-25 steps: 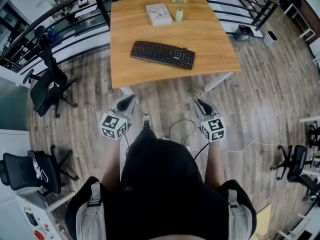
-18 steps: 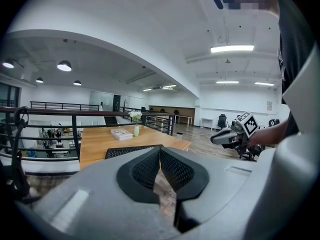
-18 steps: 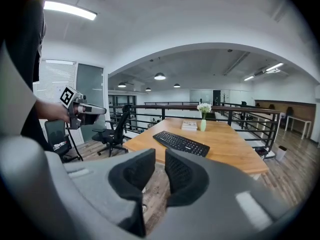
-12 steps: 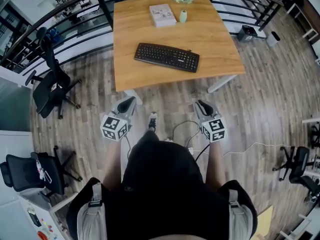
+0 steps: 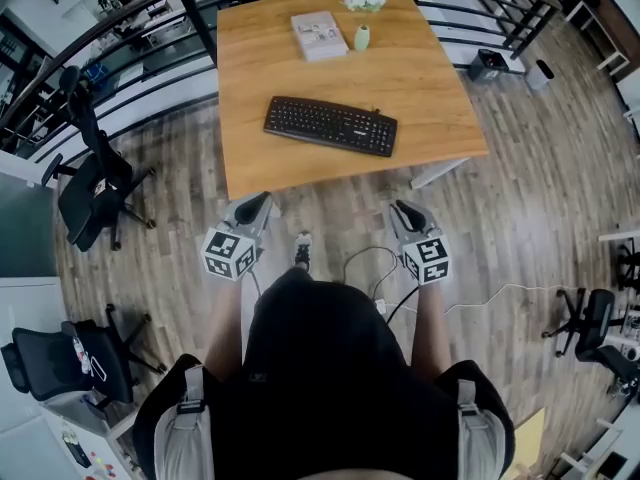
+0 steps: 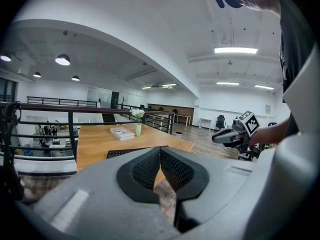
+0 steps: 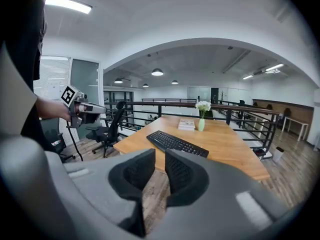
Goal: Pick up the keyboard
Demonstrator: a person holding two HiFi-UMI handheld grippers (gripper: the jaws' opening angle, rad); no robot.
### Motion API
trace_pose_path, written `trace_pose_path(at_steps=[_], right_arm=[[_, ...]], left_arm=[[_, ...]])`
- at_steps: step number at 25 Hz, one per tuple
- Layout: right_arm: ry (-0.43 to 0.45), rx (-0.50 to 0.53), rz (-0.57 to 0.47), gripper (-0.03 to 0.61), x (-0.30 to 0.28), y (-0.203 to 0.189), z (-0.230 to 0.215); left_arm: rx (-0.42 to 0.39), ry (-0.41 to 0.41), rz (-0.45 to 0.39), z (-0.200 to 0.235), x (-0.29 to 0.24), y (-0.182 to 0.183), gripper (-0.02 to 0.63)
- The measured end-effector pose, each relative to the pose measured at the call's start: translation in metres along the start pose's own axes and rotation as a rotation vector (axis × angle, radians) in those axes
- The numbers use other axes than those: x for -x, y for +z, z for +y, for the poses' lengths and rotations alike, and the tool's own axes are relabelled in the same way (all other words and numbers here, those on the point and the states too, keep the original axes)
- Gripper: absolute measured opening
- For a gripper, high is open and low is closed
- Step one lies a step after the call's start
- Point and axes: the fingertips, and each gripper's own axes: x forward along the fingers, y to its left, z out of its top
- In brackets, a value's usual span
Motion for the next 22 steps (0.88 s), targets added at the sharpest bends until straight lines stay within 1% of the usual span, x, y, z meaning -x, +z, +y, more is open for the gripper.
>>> trace_pose_path(at_steps=[15,22], right_arm=[[-0.049,-0.001,0.038,0.066,-0.067,0.027,-0.035],[-0.096,-0.008,0.061,0.065,-0.089,0.036,-0.055]], left_arm=[[0.021,-0.037,0.003,0.071,-0.066,0.016,0.015],[0.019,-0.082,0.009,0.097,-0.101,0.025,0.015]])
